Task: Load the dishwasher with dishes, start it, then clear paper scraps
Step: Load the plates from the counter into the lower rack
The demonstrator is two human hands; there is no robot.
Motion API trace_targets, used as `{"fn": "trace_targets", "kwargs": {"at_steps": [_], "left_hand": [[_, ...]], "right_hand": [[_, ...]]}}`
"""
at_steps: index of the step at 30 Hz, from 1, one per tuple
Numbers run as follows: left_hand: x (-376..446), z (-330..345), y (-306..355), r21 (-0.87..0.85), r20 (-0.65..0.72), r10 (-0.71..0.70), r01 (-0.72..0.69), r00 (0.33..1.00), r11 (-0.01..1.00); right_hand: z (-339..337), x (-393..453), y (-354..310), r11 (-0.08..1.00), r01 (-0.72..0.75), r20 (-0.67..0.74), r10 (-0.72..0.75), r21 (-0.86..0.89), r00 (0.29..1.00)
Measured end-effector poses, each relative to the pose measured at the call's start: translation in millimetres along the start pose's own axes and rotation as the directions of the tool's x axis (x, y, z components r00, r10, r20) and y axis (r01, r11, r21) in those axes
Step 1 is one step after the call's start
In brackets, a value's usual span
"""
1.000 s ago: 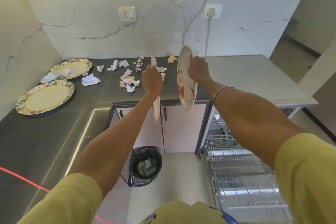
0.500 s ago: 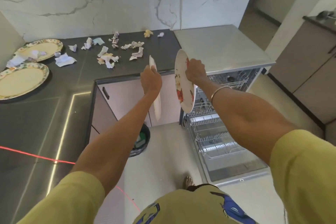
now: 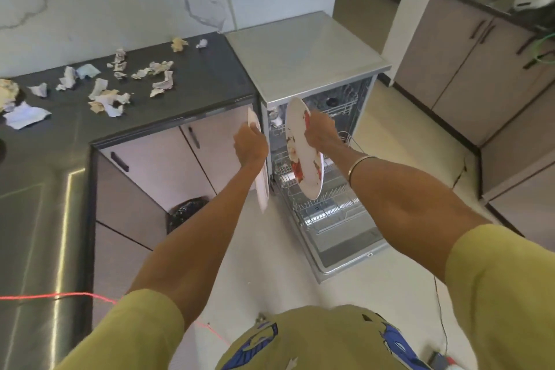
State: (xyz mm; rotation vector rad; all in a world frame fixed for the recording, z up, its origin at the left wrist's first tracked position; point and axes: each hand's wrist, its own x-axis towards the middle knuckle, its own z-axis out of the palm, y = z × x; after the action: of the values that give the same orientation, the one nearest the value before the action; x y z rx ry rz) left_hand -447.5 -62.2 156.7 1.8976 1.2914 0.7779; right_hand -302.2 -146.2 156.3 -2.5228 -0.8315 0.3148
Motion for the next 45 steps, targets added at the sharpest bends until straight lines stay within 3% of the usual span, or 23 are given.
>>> {"fn": "trace_targets", "kwargs": {"at_steps": [15,21,32,40,45], "left_hand": [[-81.4,160.5,89.6,0.207,0.177,-0.172,0.134,0.969,0.969],[-98.8,208.0,121.0,0.360,0.245,-0.168,0.072,0.955,0.930],[-70.7,298.1,132.9,0.236,0.341,-0.212,0.135,0.916,0.962],[-42.6,354.6,131.4,0.171,0.460,-0.254,0.196,0.851,0.966],[-35.6,387.4,132.8,0.204,0.482,-0.286,0.211,0.828,0.956]], "right_hand": [[-81.3,22.0,206.4,0.989,-0.046,0.083,0.058,-0.141,0.995],[-101.7,40.6,268.0,0.989,-0.082,0.101,0.095,-0.126,0.990],[-101.3,101.8,332.6,0.983,-0.130,0.119,0.145,-0.131,0.982],[-95.3,155.1,360.3,0.983,-0.107,0.145,0.129,-0.150,0.981],[-94.5,176.8,377.5,0.982,-0.132,0.181,0.155,-0.132,0.971]]}}
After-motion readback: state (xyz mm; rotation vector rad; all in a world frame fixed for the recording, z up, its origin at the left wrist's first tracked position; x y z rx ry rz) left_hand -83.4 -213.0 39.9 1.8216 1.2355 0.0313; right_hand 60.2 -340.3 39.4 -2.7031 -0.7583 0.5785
